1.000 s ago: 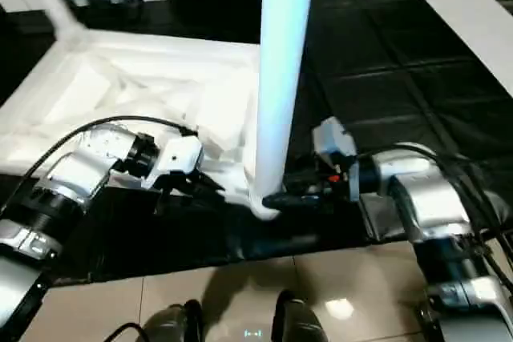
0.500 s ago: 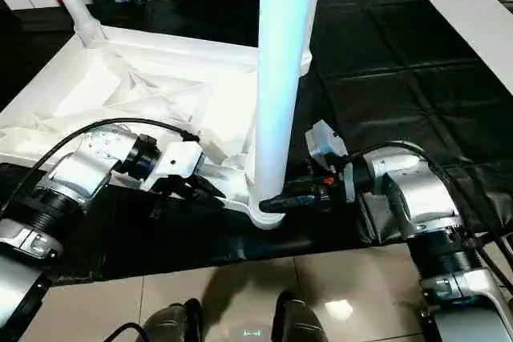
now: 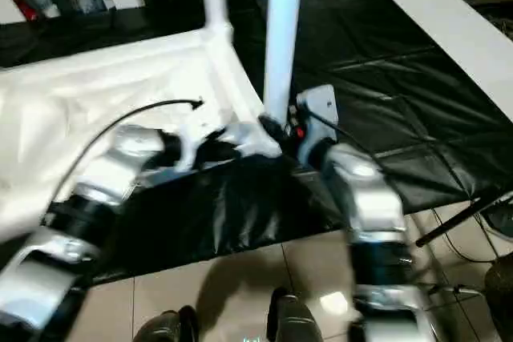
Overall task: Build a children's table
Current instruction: Rotate leg to tighten
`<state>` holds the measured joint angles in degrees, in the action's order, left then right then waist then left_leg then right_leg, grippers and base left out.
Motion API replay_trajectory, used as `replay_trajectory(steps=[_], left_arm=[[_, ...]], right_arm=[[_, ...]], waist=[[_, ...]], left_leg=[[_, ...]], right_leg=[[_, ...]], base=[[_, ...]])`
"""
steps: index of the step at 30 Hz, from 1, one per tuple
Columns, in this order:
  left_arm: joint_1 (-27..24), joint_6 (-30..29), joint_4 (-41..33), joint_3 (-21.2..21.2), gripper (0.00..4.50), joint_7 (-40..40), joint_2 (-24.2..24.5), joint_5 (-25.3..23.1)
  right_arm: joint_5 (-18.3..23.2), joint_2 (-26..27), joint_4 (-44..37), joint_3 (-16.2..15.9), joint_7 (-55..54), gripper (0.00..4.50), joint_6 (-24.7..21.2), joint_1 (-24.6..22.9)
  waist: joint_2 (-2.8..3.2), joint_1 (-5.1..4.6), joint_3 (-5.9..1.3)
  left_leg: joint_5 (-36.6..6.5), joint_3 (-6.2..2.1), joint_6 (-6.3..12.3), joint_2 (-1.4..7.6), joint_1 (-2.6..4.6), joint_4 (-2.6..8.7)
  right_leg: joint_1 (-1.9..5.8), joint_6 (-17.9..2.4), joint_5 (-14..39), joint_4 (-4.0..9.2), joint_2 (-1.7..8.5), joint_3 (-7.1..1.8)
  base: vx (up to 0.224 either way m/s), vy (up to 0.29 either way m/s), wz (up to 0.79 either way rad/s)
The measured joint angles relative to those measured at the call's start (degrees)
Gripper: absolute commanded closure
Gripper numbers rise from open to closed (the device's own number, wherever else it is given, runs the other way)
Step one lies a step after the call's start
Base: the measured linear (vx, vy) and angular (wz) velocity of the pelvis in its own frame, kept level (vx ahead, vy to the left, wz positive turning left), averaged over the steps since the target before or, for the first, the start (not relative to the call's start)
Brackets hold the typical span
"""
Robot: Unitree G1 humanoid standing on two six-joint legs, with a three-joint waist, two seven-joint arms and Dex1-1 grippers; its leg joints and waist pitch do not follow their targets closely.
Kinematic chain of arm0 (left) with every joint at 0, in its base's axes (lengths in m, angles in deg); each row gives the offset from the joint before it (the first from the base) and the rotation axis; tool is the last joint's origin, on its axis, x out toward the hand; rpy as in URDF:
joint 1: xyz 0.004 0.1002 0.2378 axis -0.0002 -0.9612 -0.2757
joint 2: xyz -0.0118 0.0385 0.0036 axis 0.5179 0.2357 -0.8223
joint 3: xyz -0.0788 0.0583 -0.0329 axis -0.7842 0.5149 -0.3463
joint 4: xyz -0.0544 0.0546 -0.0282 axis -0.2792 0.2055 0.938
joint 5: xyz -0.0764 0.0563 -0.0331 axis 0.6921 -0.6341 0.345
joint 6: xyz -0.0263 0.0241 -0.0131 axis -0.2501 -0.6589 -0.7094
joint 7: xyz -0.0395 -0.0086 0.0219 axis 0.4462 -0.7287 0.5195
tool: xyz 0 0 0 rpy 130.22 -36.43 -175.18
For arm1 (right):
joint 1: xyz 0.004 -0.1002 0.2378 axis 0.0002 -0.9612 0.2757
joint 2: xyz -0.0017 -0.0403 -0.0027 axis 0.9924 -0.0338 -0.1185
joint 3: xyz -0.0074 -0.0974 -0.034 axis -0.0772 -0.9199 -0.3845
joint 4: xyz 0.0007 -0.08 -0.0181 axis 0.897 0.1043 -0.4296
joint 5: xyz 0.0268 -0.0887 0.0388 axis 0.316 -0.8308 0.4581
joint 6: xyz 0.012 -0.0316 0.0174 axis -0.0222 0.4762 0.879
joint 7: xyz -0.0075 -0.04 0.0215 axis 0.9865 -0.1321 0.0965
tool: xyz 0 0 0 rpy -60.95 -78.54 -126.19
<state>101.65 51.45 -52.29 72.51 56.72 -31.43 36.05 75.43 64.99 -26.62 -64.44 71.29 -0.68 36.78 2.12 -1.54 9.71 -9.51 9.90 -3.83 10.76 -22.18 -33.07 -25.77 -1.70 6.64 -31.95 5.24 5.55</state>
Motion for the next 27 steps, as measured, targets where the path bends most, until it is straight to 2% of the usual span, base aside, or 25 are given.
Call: replay_trajectory(steps=[2,6,8,10,12,16,19,23,27], left_arm=[[0.5,-0.22,0.32,-0.02,4.5,-1.36,-0.94,-0.71],[0.57,0.54,-0.12,0.76,4.5,-1.01,-0.45,-1.06],[0.52,1.62,-0.45,1.54,4.5,0.12,0.42,-1.07],[0.42,2.73,-0.66,2.22,4.5,1.52,1.69,-0.66],[-0.14,5.66,-0.76,2.79,4.5,4.45,3.48,-0.17],[-0.71,8.97,-0.78,3.1,4.5,8.75,6.25,0.64],[-1.52,13.79,-0.45,3.8,4.5,14.87,9.45,1.76],[-1.64,19.54,1.34,4.95,4.5,24.11,12.74,4.07],[-1.27,22.87,2.61,6.15,4.5,30.5,13.73,5.23]], right_arm=[[-0.95,1.09,0.31,0.48,-2.32,1.98,0.67,0.32],[-0.59,0.68,-0.18,0.47,-1.28,1.66,1.6,-0.34],[0.75,-1.38,-0.43,0.26,2.12,1.38,2.41,-1.09],[1.97,-3.58,-0.75,-0.23,5.78,1.32,3.53,-2.1],[3.65,-7.71,-0.77,-0.79,12.51,0.97,5.78,-3.63],[5.17,-12.4,-0.75,-1.83,21.27,0.92,7.58,-5.02],[6.5,-19.06,-0.71,-3.65,31.8,0.92,9.33,-5.62],[9.62,-26.2,-0.58,-5.73,46.92,0.92,13.06,-5.99],[11.73,-28.64,0.02,-7.11,55.86,0.92,14.04,-5.9]], waist=[[0.0,0.2,0.0],[0.01,0.34,0.0],[0.0,0.38,0.0],[0.01,0.44,0.0],[0.01,0.51,0.0],[0.04,0.54,0.02],[0.03,0.71,0.03],[0.01,1.82,0.04],[-0.01,2.68,0.05]], left_leg=[[0.0,0.0,0.01,-0.02,-0.06,0.01],[-0.05,-0.01,0.06,-0.03,-0.08,0.15],[-0.05,-0.04,0.1,-0.02,-0.08,0.23],[0.1,-0.06,0.38,0.01,-0.08,0.31],[0.09,-0.08,0.4,0.02,-0.08,0.46],[0.1,-0.09,0.41,0.11,-0.09,0.54],[0.1,-0.09,0.41,0.1,-0.11,0.47],[0.1,-0.06,0.42,0.1,-0.11,0.39],[0.1,-0.01,0.42,0.1,-0.12,0.34]], right_leg=[[0.0,0.01,0.0,0.02,0.02,0.0],[0.01,0.03,-0.03,0.02,0.03,-0.02],[0.0,0.05,-0.04,-0.02,0.01,0.01],[-0.02,0.06,-0.04,-0.06,-0.01,0.04],[-0.06,-0.12,-0.14,-0.06,-0.04,0.07],[-0.12,-0.11,-0.13,-0.08,-0.12,0.11],[-0.12,-0.13,-0.14,-0.09,-0.09,0.1],[-0.09,-0.19,-0.18,-0.1,-0.06,0.09],[-0.07,-0.2,-0.19,-0.1,-0.02,0.07]], base=[[0.0,0.0,0.0],[0.0,0.0,0.0],[0.0,0.0,0.0],[0.0,0.0,0.0],[0.0,0.0,0.0],[0.0,0.0,0.0],[0.0,0.0,0.0],[0.0,0.0,0.0],[0.0,0.0,0.0]])
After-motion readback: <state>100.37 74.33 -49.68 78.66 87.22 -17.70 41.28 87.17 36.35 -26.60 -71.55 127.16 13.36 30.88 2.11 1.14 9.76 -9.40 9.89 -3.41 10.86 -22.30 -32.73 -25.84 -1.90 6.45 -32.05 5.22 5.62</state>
